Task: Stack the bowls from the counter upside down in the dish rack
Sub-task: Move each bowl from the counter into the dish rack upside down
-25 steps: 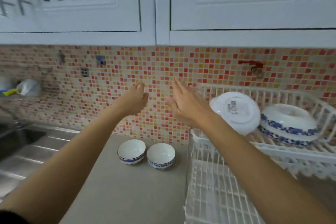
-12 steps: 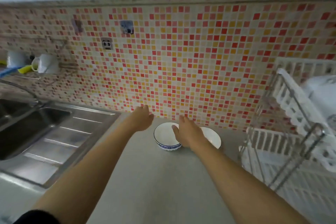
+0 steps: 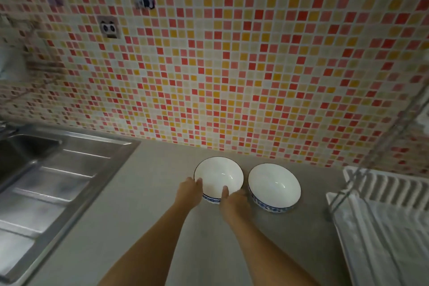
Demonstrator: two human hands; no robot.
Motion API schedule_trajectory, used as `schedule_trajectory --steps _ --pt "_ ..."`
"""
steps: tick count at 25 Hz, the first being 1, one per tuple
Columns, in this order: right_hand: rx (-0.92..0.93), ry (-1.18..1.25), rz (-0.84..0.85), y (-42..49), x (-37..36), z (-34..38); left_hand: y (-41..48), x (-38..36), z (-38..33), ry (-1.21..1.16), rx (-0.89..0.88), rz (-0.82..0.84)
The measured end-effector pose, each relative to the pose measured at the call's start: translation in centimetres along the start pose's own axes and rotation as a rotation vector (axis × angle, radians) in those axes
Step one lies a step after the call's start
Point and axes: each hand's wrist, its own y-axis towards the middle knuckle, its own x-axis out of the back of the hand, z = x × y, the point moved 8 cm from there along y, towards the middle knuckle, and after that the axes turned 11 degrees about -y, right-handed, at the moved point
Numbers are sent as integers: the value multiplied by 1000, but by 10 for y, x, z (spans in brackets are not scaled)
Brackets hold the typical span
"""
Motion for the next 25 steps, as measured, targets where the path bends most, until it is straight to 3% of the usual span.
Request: schedule_trajectory --steps 6,12,16,18,22,25 --pt "5 -12 12 16 -11 -2 17 -19 19 -404 123 -4" --pt "183 6 -21 -5 12 24 -6 20 12 -511 108 -62" --pt "314 156 -37 -30 68 58 -41 85 -30 -516 -53 -132" --pt "380 160 -133 -40 117 69 -62 115 -55 -503 -166 -121" --pt "543 -40 -328 -85 208 74 -119 148 -101 -299 -426 -128" --pt "600 -169 -495 -125 266 62 -172 153 -136 -281 -581 -168"
